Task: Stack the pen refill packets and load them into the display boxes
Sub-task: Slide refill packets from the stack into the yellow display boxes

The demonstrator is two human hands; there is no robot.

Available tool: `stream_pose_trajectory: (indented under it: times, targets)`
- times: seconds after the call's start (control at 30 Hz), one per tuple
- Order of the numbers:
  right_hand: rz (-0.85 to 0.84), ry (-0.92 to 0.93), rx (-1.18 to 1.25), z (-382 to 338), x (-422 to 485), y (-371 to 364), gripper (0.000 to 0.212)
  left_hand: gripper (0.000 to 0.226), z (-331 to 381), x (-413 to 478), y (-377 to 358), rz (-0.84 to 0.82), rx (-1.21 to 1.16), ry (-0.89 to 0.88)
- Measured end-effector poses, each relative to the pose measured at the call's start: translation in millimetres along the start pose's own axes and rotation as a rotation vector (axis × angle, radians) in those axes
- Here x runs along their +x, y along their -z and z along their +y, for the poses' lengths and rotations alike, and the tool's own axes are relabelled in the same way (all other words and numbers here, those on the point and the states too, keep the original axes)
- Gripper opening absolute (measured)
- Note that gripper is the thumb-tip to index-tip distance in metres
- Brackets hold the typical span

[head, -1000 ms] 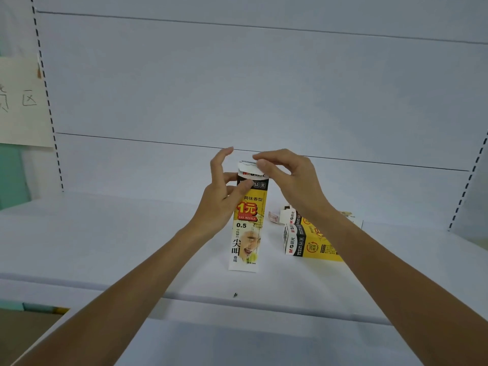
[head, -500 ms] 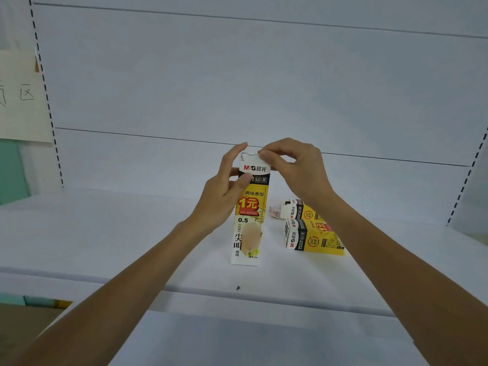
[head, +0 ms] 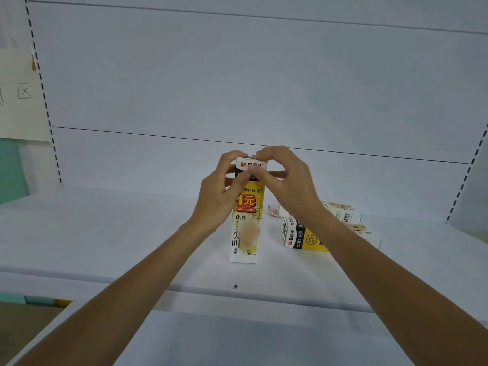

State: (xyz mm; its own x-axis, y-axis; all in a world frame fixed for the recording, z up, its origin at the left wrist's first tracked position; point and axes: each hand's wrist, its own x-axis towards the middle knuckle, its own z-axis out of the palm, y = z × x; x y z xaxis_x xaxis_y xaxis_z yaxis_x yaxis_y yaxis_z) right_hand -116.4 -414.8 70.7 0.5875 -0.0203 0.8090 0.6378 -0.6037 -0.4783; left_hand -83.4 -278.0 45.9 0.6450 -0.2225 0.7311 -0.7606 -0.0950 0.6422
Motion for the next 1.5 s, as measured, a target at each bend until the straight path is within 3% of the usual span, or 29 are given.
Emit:
stream_pose_trajectory:
  times: [0.17,0.27,0.37,0.5,0.57,0.63,0.7,0.8,0.9,1.0,1.27,1.33,1.4,1.5]
  targets:
    - [-0.050,-0.041,-0.040,0,0,17,0.013,0.011,11,3,-7,0.014,0.014,0.027]
    - [-0.192,-0.073,-0.065,4,-9,27,0.051,0.010,17,0,-15,0.121,-0.073,0.076]
    - [-0.293,-0.178,-0.079,11,-26,34,0.088,0.014,32,0,-30,0.238,-0.269,0.257]
    - [-0.379,-0.134,-0.225,23,-39,59,0.078,0.020,51,-5,-54,0.166,-0.554,0.544]
    - [-0.473,-0.140,-0.307,27,-38,81,0.068,0.024,48,-8,-63,0.089,-0.454,0.637]
    - [-0.618,-0.189,-0.385,30,-37,104,0.064,0.027,37,-13,-70,-0.018,-0.139,0.679]
    - [-0.757,-0.236,-0.487,39,-42,120,0.071,0.041,26,-23,-78,-0.122,0.213,0.637]
    - [-0.761,-0.212,-0.635,64,-54,129,0.092,0.050,13,-36,-91,-0.187,0.598,0.580]
    - [-0.700,-0.410,-0.728,89,-64,131,0.120,0.056,7,-41,-100,-0.287,0.436,0.655]
    - [-0.682,-0.650,-0.661,107,-69,137,0.128,0.057,7,-44,-113,-0.337,0.194,0.647]
    - [-0.694,-0.625,-0.612,125,-61,149,0.120,0.064,-15,-32,-135,-0.342,0.063,0.653]
    - [-0.617,-0.638,-0.582,130,-50,155,0.119,0.069,-20,-28,-136,-0.349,0.061,0.669]
    - [-0.492,-0.619,-0.563,139,-31,161,0.088,0.076,-24,-23,-134,-0.349,0.055,0.681]
    - [-0.451,-0.519,-0.616,166,-6,162,0.056,0.058,-28,-14,-127,-0.299,0.067,0.678]
